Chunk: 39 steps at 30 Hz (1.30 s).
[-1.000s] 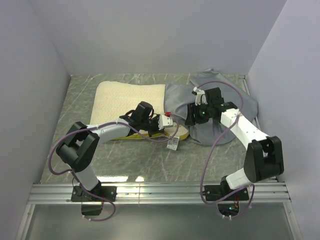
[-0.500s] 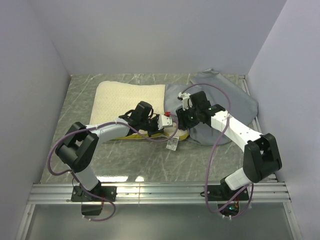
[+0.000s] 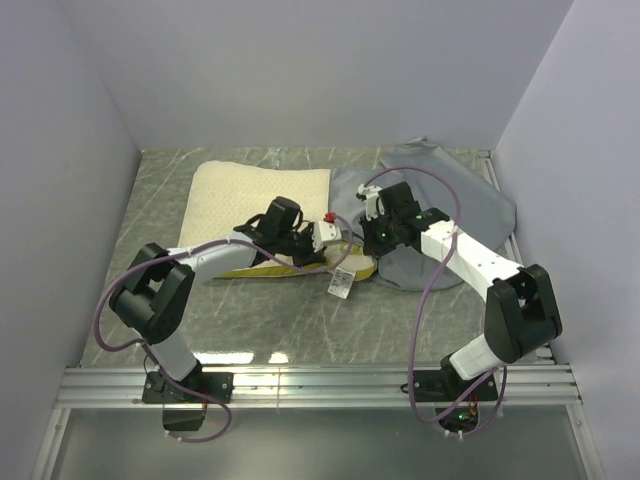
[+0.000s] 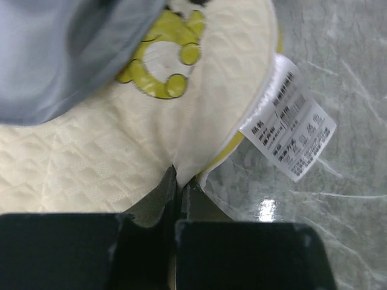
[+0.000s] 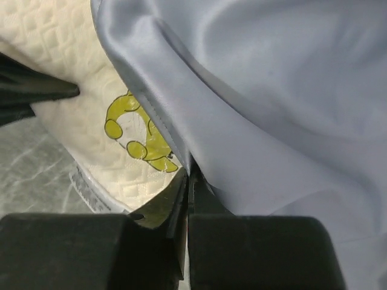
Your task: Put the pillow into the pillowcase
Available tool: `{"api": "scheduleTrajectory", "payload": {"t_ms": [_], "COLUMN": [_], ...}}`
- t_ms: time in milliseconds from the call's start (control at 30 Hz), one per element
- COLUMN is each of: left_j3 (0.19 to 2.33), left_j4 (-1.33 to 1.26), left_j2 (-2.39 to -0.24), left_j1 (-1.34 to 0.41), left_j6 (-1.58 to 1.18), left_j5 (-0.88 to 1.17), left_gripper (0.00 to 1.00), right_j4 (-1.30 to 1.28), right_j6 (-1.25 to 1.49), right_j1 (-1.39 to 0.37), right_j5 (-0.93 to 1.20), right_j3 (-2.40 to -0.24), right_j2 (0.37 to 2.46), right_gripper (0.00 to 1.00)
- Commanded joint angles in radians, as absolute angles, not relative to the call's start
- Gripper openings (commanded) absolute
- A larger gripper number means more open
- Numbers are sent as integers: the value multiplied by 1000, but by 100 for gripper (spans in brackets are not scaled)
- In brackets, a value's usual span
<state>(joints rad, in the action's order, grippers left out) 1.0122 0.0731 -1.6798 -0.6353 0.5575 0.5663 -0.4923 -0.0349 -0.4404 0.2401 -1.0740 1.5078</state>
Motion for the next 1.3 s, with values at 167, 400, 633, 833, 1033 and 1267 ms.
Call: {"api": "scheduleTrajectory", "payload": {"t_ms": [167,400,633,833,1033,1267], "left_j3": [1178,1227,1217,1102,1049,1040], "left_j4": [66,41,-31,-110,-152,-268], "left_j2": [-1738,-1767,-1717,-1620,-1549,-1562], "left_j1": [-517,-500,-551,-630,-479,-506], "left_j6": [231,118,41,-38,-256,-365], "left_j5": [538,515,606,693,773,768], "left_gripper": [0,0,0,0,0,0], "right_j4": [-676,-724,-686,-673,-784,-697], "right_j6": [20,11,84,158,40,109], "right_j1": [-402,-397,-405,-434,-433,-468], "right_j5": [492,619,805,931,809,909], "right_j3": [-1167,-1177,-1262,-1391,-1312,-1212], "right_j2": [1379,1358,1434,1541,1488,1454], "right_gripper": [0,0,0,0,0,0]}}
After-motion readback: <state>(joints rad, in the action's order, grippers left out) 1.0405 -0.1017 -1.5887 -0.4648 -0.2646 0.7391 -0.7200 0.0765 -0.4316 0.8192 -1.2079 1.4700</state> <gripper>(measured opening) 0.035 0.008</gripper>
